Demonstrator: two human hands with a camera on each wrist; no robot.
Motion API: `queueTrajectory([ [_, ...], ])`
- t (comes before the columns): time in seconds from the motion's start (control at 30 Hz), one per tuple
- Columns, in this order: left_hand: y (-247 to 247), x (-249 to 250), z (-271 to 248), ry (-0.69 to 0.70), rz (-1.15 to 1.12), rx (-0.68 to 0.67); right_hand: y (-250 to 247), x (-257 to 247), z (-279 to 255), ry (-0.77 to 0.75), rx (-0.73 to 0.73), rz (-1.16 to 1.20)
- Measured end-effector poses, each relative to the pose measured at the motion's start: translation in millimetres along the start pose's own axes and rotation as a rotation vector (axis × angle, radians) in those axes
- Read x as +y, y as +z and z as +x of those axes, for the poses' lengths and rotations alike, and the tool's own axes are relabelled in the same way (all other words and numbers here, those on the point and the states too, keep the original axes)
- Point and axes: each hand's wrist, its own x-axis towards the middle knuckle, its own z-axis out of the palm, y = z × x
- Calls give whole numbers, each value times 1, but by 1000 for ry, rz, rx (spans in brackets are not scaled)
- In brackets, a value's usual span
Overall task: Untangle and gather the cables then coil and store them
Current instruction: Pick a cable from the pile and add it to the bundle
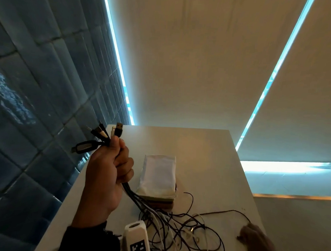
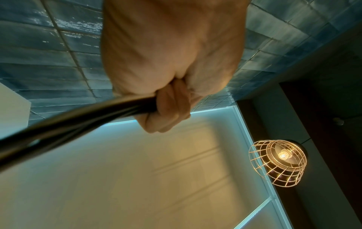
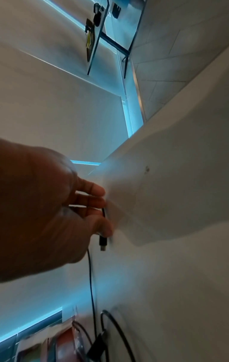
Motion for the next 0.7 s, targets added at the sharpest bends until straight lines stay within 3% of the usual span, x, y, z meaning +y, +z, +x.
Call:
queueTrajectory([
  [0.1, 5, -5, -2, -25, 22, -23, -23, -41, -2, -40, 78, 117],
  [0.23, 16, -11, -6, -77, 102, -105, -78, -127, 1, -70, 265, 669],
  [0.4, 29, -20, -7, -90, 180, -86, -154, -220, -14, -265, 175, 1229],
  [0.57, 36, -34, -11, -94, 347, -111, -196, -280, -37, -534, 34, 1397],
  [0.7, 40, -42, -14, -18, 569, -86, -198, -302, -38, -536, 67, 1383],
])
